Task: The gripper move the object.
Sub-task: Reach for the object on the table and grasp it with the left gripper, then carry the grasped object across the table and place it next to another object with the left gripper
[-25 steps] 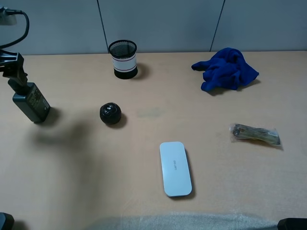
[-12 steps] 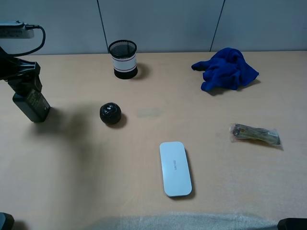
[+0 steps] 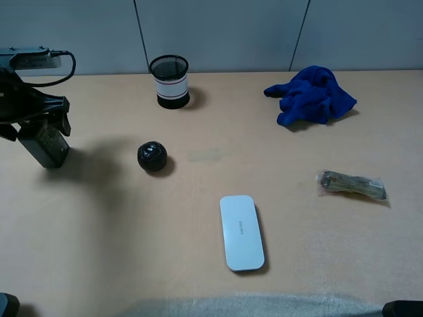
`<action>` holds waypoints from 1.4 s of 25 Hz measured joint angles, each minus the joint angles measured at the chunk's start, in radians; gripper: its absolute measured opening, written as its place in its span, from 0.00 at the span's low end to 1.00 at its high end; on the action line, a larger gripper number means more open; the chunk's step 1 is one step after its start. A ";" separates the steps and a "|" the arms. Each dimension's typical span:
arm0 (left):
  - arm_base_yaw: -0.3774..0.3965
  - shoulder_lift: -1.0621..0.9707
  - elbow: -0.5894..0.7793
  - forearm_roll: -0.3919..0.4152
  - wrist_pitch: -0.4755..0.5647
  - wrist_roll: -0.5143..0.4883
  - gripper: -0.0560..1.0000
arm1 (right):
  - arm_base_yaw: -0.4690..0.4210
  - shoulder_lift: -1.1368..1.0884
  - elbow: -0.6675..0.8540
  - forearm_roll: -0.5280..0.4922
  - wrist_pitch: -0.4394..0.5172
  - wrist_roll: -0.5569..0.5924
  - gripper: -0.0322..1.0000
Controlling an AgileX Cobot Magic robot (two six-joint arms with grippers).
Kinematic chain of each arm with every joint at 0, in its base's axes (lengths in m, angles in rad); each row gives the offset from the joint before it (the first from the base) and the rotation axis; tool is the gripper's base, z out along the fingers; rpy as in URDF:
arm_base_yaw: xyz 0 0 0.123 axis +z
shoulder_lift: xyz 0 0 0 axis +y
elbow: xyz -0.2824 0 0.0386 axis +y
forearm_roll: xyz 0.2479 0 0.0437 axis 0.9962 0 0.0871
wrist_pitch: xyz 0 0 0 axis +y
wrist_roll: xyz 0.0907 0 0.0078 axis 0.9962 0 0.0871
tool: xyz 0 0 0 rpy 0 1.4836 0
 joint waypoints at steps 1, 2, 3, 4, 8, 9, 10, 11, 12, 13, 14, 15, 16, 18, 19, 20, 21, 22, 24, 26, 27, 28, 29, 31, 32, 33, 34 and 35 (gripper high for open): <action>0.000 0.005 0.000 -0.001 -0.005 0.000 0.92 | 0.000 0.000 0.000 0.000 0.000 0.000 0.70; 0.000 0.011 0.000 -0.002 -0.009 0.000 0.92 | 0.000 0.000 0.000 0.000 0.000 0.000 0.70; 0.000 0.017 0.000 -0.003 -0.011 0.000 0.92 | 0.000 0.000 0.000 0.001 0.000 0.000 0.70; 0.000 0.021 0.000 -0.003 -0.014 0.000 0.92 | 0.000 0.000 0.000 0.001 -0.001 0.000 0.70; 0.000 0.031 0.000 -0.003 -0.030 0.000 0.90 | 0.000 0.000 0.000 0.003 -0.001 0.000 0.70; 0.000 0.031 0.000 -0.003 -0.032 0.000 0.89 | 0.000 0.000 0.000 0.003 -0.001 0.000 0.70; 0.000 0.031 0.000 -0.003 -0.033 0.000 0.87 | 0.000 0.000 0.000 0.003 -0.001 0.000 0.70; 0.000 0.031 0.000 -0.003 -0.034 -0.001 0.84 | 0.000 0.000 0.000 0.003 -0.001 0.000 0.70; 0.000 0.031 0.000 -0.003 -0.034 -0.002 0.81 | 0.000 0.000 0.000 0.003 -0.001 0.000 0.70; 0.000 0.031 0.000 -0.003 -0.034 -0.006 0.77 | 0.000 0.000 0.000 0.003 -0.001 0.000 0.70; 0.000 0.031 0.000 -0.003 -0.034 -0.013 0.73 | 0.000 0.000 0.000 0.003 -0.001 0.000 0.70; 0.000 0.031 0.000 -0.003 -0.034 -0.020 0.68 | 0.000 0.000 0.000 0.003 -0.001 0.000 0.70; 0.000 0.031 0.000 -0.003 -0.034 -0.024 0.64 | 0.000 0.000 0.000 0.003 -0.001 0.000 0.70; 0.000 0.031 0.000 -0.003 -0.034 -0.026 0.55 | 0.000 0.000 0.000 0.003 -0.001 0.000 0.70; 0.000 0.031 0.000 -0.003 -0.034 -0.027 0.51 | 0.000 0.000 0.000 0.003 -0.001 0.000 0.70; 0.001 0.031 0.000 -0.003 -0.034 -0.027 0.47 | 0.000 0.000 0.000 0.003 -0.001 0.000 0.70; 0.002 0.031 0.000 -0.003 -0.033 -0.027 0.46 | 0.000 0.000 0.000 0.003 -0.001 0.000 0.70; 0.003 0.031 0.000 -0.003 -0.033 -0.028 0.46 | 0.000 0.000 0.000 0.003 -0.001 0.000 0.70; 0.003 0.031 0.000 -0.003 -0.033 -0.030 0.46 | 0.000 0.000 0.000 0.003 -0.001 0.000 0.70; 0.003 0.031 0.000 -0.003 -0.033 -0.030 0.46 | 0.000 0.000 0.000 0.003 -0.001 0.000 0.70; 0.003 0.031 0.000 -0.003 -0.033 -0.030 0.46 | 0.000 0.000 0.000 0.003 -0.001 0.000 0.70; 0.003 0.031 0.000 -0.003 -0.033 -0.030 0.46 | 0.000 0.000 0.000 0.003 -0.001 0.000 0.70; 0.003 0.031 0.000 -0.003 -0.033 -0.030 0.46 | 0.000 0.000 0.000 0.003 -0.001 0.000 0.70; 0.003 0.031 0.000 -0.003 -0.033 -0.031 0.46 | 0.000 0.000 0.000 0.003 0.000 0.000 0.70; 0.003 0.031 0.000 -0.003 -0.033 -0.034 0.46 | 0.000 0.000 0.000 0.003 0.000 0.000 0.70; 0.003 0.031 0.000 -0.003 -0.033 -0.037 0.46 | 0.000 0.000 0.000 0.003 0.000 0.000 0.70; 0.003 0.031 0.000 -0.003 -0.032 -0.037 0.46 | 0.000 0.000 0.000 0.003 0.000 0.000 0.70; 0.003 0.031 0.000 -0.003 -0.031 -0.038 0.46 | 0.000 0.000 0.000 0.003 0.000 0.000 0.70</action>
